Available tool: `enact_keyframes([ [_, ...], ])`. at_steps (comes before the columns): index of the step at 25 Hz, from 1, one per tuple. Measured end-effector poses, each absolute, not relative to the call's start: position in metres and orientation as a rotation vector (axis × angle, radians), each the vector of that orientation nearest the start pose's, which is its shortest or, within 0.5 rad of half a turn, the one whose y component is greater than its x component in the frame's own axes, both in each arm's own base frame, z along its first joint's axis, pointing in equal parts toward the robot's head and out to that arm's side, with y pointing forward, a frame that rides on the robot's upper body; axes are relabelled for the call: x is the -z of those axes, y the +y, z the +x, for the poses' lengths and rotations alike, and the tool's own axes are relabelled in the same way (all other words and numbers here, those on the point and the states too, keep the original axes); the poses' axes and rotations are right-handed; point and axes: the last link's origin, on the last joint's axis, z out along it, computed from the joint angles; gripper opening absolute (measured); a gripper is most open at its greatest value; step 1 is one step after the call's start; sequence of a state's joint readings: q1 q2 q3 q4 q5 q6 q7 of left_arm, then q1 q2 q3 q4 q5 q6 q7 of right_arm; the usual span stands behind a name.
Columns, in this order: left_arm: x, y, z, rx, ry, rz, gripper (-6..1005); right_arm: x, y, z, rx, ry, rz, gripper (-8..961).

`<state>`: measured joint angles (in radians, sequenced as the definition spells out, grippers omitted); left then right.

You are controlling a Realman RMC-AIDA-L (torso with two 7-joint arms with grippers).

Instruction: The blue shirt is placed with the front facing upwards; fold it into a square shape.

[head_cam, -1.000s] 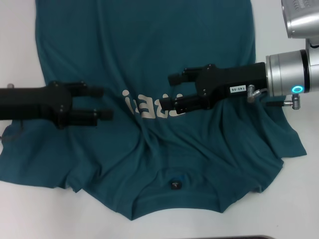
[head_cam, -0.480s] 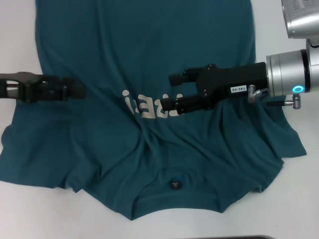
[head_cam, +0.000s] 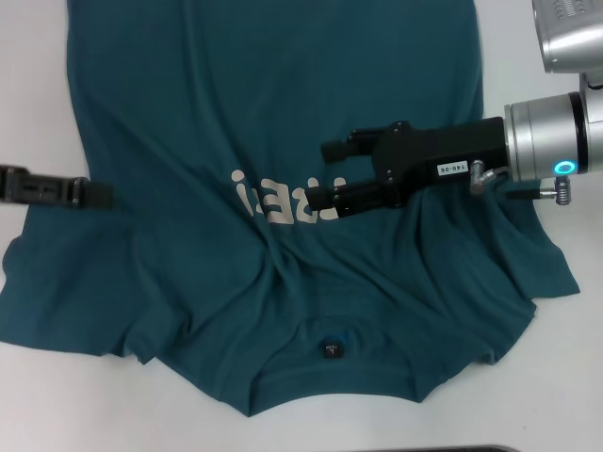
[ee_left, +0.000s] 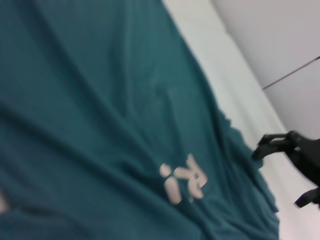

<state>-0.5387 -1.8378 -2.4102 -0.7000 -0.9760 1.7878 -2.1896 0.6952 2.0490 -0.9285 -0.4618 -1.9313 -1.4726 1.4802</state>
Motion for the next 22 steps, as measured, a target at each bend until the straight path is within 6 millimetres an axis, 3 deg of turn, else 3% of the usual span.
enact_keyframes([
  [8, -0.095, 0.314, -0.312, 0.225, -1.814, -2.484, 847, 0.046, 0.347, 0.22, -0.618, 0.685, -2.955, 882],
  [22, -0.117, 0.312, -0.341, 0.119, -1.917, -2.248, 846, 0.049, 0.345, 0.218, -0.615, 0.646, -2.971, 881],
])
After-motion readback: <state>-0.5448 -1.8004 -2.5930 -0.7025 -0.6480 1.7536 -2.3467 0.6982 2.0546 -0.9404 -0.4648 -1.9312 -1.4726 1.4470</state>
